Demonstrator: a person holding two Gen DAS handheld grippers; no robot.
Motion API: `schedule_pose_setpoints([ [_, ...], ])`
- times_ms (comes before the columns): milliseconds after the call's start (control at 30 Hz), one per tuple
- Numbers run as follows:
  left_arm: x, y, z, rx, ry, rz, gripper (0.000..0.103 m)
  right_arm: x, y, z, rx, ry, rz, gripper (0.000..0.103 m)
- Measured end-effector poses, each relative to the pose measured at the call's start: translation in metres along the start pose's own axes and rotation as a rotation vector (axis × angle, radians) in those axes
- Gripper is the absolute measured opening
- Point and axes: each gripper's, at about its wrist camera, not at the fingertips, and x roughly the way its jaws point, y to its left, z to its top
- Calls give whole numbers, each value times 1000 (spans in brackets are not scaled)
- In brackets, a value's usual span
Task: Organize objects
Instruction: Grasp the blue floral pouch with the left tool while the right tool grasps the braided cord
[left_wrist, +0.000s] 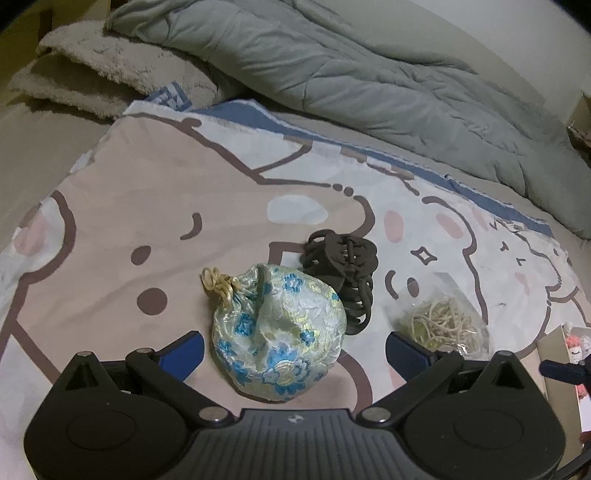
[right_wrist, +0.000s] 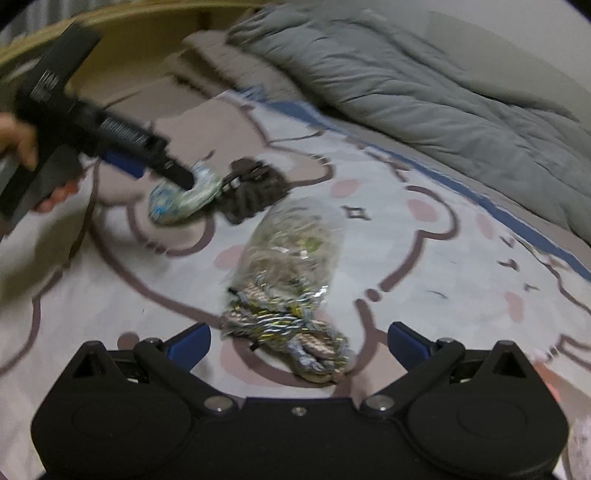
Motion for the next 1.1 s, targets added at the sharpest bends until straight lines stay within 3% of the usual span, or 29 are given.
schedule_pose_setpoints([
  [167, 13, -3, 0, 3, 35, -7, 103, 16, 14, 1, -114, 18, -15, 101],
  [267, 21, -5, 0, 7, 49, -9, 103, 23, 21, -1, -223, 33, -58, 83],
  [367, 29, -7, 0, 11, 65, 6, 103, 29, 18, -3, -230, 57, -57, 69],
  [567, 39, -12, 1, 18, 72, 52, 102, 29, 22, -1, -252, 50, -52, 54],
  [633, 40, -13, 2, 8, 73, 73, 97, 28, 22, -2, -248, 51, -55, 53],
  [767, 41, -13, 4, 9, 84, 134, 76, 26, 24, -2, -239, 57, -58, 51],
  [1100, 22, -13, 8, 36, 79, 100, 57, 13, 17, 2, -136, 58, -30, 49],
])
